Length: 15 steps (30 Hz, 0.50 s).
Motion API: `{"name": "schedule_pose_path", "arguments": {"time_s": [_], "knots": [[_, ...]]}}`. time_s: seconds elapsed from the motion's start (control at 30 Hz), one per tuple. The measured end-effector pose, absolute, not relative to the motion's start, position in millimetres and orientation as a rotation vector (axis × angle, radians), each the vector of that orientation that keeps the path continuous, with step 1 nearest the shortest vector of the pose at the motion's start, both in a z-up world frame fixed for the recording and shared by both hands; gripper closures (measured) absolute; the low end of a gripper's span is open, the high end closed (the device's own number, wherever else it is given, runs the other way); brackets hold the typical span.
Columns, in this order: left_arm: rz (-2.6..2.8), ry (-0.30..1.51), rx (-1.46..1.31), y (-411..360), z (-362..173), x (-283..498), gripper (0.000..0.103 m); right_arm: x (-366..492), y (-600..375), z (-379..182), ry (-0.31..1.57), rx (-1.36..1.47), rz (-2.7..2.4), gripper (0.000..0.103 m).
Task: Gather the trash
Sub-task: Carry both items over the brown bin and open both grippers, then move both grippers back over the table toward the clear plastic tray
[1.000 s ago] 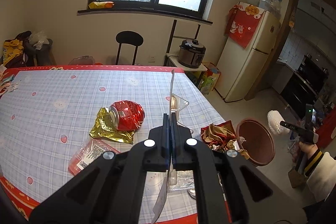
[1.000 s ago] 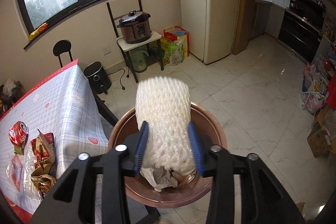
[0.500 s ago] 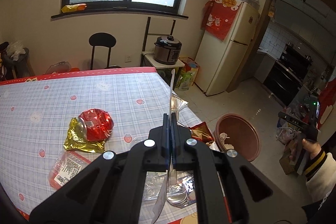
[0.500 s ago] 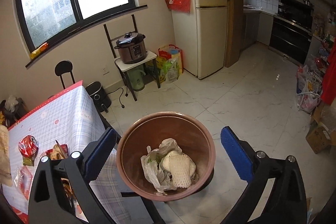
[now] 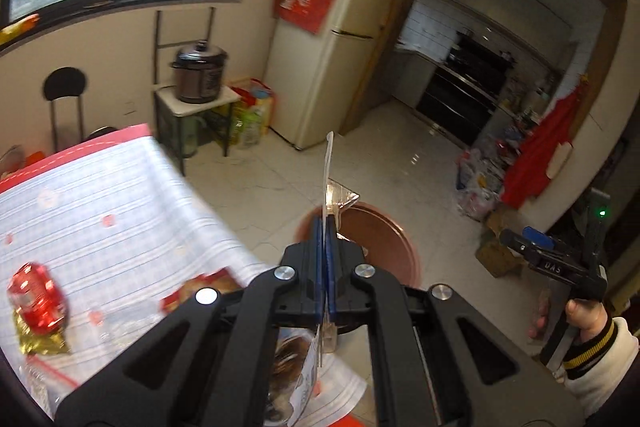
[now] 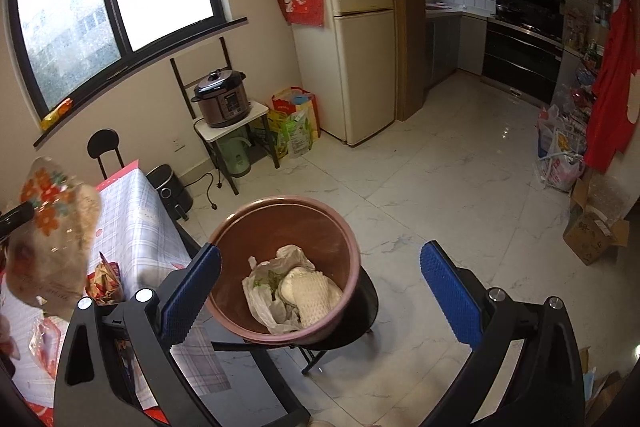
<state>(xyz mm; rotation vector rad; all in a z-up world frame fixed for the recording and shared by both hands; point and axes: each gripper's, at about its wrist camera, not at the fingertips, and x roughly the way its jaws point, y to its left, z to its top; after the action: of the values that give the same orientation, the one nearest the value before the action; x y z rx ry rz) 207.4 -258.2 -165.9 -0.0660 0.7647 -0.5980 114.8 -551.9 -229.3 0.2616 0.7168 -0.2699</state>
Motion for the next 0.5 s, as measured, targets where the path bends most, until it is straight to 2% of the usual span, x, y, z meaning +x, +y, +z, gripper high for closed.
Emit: {"name": "schedule_pose_path", "arguments": {"time_s": [0.2,0.23,0.27,0.33,0.43,0.5], "knots": [[-0.712,0.757,0.003,-345,-177,238,0.097,97,-575,-235,0.734,0.280,-0.325,0.005],[-0.729,0.745,0.005,-355,-176,241,0.090,94,-578,-236,0.735,0.281,-0.328,0.005],[-0.748,0.731,0.008,-364,-175,245,0.062,92,-581,-236,0.735,0.281,-0.332,0.005],[-0.744,0.685,0.017,-375,-171,246,0.030,88,-584,-234,0.731,0.281,-0.340,0.005],[-0.733,0.668,0.017,-377,-166,244,0.029,84,-587,-231,0.720,0.286,-0.347,0.005],[-0.715,0.672,0.005,-364,-165,242,0.021,82,-586,-230,0.713,0.290,-0.345,0.005]]}}
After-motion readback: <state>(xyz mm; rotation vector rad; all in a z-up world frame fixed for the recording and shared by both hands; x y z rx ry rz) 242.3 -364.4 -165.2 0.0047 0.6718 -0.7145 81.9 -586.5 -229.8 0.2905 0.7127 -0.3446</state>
